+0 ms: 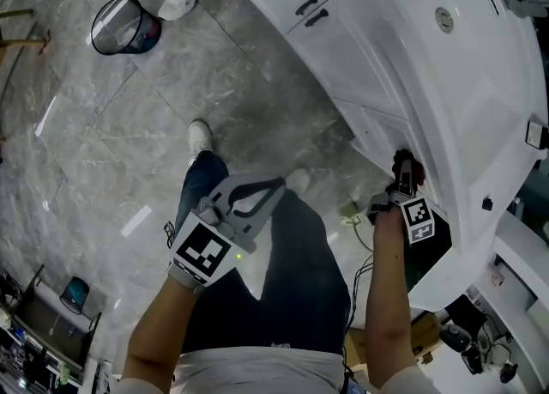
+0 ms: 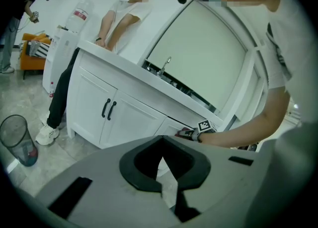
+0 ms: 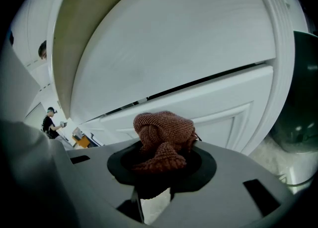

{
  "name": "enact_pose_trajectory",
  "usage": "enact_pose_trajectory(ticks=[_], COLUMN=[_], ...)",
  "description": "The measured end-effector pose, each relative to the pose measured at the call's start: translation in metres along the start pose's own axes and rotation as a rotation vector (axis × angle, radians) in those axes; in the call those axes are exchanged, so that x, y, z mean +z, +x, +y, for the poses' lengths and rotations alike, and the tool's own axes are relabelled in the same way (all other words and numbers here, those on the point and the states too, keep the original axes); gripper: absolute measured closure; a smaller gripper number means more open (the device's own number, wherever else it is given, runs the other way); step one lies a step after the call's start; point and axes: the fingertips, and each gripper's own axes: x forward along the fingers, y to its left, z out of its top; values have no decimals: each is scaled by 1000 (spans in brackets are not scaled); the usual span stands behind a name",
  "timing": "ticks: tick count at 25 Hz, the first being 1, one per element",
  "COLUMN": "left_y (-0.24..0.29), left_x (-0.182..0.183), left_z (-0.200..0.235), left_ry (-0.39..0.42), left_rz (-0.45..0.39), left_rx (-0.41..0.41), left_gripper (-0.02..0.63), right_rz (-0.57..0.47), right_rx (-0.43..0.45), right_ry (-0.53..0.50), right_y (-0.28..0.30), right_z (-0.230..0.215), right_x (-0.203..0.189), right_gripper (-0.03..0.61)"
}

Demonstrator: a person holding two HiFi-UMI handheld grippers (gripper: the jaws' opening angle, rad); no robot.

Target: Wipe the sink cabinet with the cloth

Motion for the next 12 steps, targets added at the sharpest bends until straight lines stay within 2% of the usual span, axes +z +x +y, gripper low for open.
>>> enact_pose_trajectory(ticks=[9, 12], left_y=[-15, -19], left_x=[0, -2], left_z=[27, 35], left_ry=[-17, -24], left_rz=[-8, -9], left_rx=[22, 32], left_gripper=[603, 603], right_rz=[30, 26], right_rx=[81, 71], right_ry=[-28, -1], right_y=[37, 49], right_z=[61, 67], right_x=[-14, -22], right_gripper=[446, 446])
